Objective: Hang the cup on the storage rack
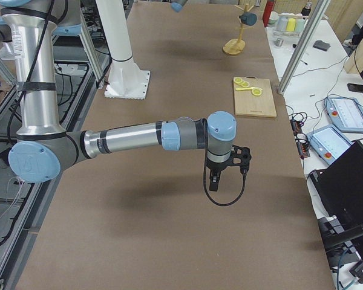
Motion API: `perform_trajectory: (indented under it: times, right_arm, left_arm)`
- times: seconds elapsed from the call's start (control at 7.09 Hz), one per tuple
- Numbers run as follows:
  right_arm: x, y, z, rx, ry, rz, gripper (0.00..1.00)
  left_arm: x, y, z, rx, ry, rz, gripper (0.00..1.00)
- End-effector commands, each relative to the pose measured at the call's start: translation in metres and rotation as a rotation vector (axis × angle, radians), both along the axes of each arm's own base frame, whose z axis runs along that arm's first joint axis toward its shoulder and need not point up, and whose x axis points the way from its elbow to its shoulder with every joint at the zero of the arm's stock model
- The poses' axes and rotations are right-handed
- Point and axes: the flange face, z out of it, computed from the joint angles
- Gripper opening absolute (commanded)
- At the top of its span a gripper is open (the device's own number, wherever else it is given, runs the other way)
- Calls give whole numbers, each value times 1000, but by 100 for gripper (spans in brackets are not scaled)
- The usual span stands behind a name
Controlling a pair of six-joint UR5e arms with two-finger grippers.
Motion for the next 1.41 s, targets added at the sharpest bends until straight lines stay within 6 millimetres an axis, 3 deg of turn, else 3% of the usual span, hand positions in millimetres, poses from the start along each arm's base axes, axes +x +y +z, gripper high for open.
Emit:
perform_trajectory:
  times: [0.0, 0.28, 0.42, 0.56, 0.85, 1.13, 1.27]
  right_arm:
    - [0, -1, -1, 6, 5, -1, 100]
    - [-2, -3, -1, 6, 7, -4, 100]
    - [-1, -3, -1, 6, 9, -4, 100]
    - [-3, -3, 1, 3, 10, -7, 100]
    - [-4, -4, 2, 2, 10, -10, 100]
    - [-4, -4, 1, 5, 10, -8, 100]
    - [-4, -4, 1, 4, 10, -7, 100]
  left_arm:
    - [-65, -10, 36, -298, -500, -176, 98]
    - [-87, -32, 62, -518, -1091, -153, 98]
    - [-97, -39, 78, -634, -1263, -77, 98]
    - [-113, -39, 97, -693, -1303, 97, 98]
    - [-162, -41, 127, -755, -1258, 619, 98]
    - [-162, -31, 158, -847, -1288, 907, 98]
    - [-149, -22, 171, -861, -1139, 1072, 98]
